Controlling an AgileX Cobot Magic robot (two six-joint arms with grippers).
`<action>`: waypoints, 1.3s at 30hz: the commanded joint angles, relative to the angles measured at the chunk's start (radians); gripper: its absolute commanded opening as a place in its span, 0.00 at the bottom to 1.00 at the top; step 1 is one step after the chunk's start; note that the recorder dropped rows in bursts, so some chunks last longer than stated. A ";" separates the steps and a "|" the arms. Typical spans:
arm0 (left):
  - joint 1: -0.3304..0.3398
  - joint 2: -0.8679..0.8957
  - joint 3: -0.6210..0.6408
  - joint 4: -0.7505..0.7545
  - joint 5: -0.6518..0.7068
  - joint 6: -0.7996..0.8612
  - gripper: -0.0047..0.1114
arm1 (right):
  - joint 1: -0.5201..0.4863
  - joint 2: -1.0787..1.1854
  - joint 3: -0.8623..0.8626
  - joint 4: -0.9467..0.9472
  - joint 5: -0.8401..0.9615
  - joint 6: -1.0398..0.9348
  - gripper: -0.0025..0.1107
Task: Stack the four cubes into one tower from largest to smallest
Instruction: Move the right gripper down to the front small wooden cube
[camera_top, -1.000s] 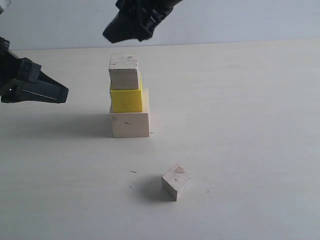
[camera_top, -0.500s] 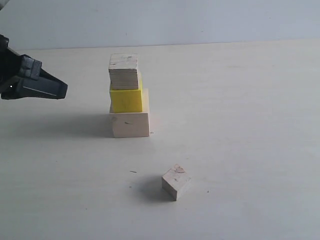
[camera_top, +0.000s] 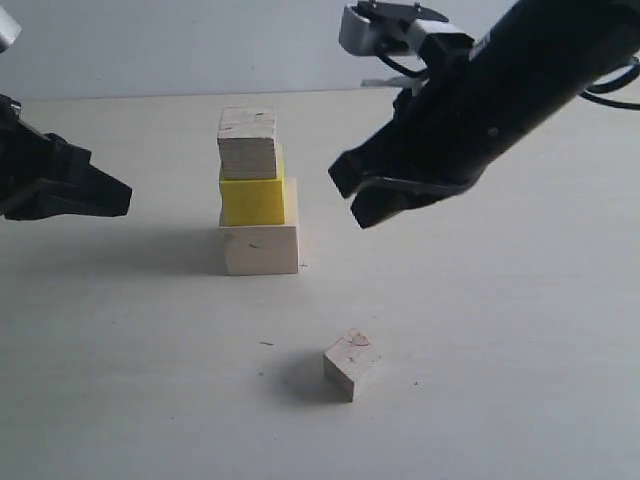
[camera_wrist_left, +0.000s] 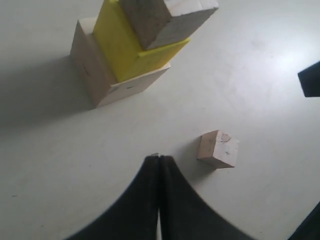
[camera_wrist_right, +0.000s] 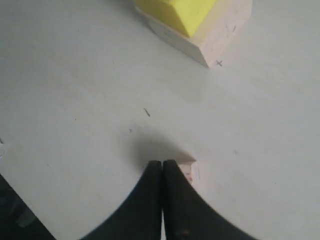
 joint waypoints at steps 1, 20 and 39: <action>0.002 -0.009 0.014 -0.012 -0.039 0.004 0.04 | 0.000 -0.041 0.054 -0.016 -0.021 -0.016 0.02; 0.002 -0.009 0.014 -0.037 -0.067 0.004 0.04 | 0.144 0.007 -0.006 -0.257 0.108 0.219 0.02; 0.002 -0.009 0.014 -0.062 -0.056 -0.004 0.04 | 0.351 0.091 -0.074 -0.553 0.156 0.524 0.02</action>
